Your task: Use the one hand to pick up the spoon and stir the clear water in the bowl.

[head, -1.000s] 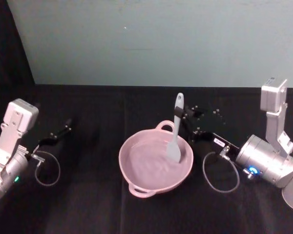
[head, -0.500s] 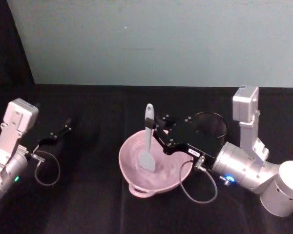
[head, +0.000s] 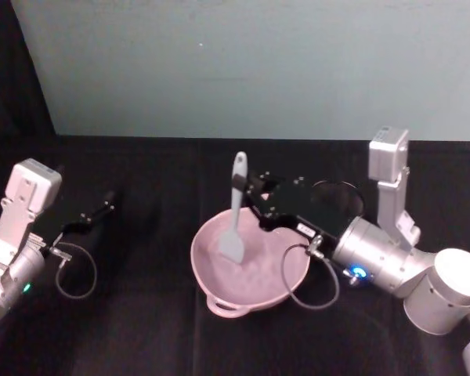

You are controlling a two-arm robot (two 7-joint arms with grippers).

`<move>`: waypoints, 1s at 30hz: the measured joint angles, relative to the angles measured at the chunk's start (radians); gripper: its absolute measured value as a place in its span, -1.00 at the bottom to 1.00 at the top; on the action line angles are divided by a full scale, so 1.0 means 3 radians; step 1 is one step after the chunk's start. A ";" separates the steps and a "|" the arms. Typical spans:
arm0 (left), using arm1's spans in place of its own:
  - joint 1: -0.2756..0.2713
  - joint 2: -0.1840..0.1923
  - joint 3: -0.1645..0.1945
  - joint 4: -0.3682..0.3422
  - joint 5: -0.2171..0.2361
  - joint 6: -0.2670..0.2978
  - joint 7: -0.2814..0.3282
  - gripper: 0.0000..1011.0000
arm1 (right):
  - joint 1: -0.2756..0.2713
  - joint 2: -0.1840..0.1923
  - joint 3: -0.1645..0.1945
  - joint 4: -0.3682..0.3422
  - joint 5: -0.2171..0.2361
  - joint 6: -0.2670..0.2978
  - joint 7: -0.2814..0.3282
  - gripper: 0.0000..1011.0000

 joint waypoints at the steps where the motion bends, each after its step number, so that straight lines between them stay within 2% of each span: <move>1: 0.0000 0.0000 0.0000 0.0000 0.0000 0.0000 0.0000 0.99 | 0.0006 -0.0003 0.0013 0.0022 0.0013 -0.0005 0.0000 -0.77; 8: 0.0000 0.0000 0.0000 0.0000 0.0000 0.0000 0.0000 0.99 | 0.0005 0.0057 0.0150 0.0080 0.0061 -0.0033 -0.0045 -0.77; 17: 0.0000 0.0000 0.0000 0.0000 0.0000 0.0000 0.0000 0.99 | -0.0135 0.0184 0.0295 -0.0043 0.0067 -0.0047 -0.0134 -0.77; 24: 0.0000 0.0000 0.0000 0.0000 0.0000 0.0000 0.0000 0.99 | -0.0224 0.0251 0.0303 -0.0193 0.0030 -0.0001 -0.0150 -0.77; 30: 0.0000 0.0000 0.0000 0.0000 0.0000 0.0000 0.0000 0.99 | -0.0263 0.0256 0.0203 -0.0322 -0.0015 0.0057 -0.0104 -0.77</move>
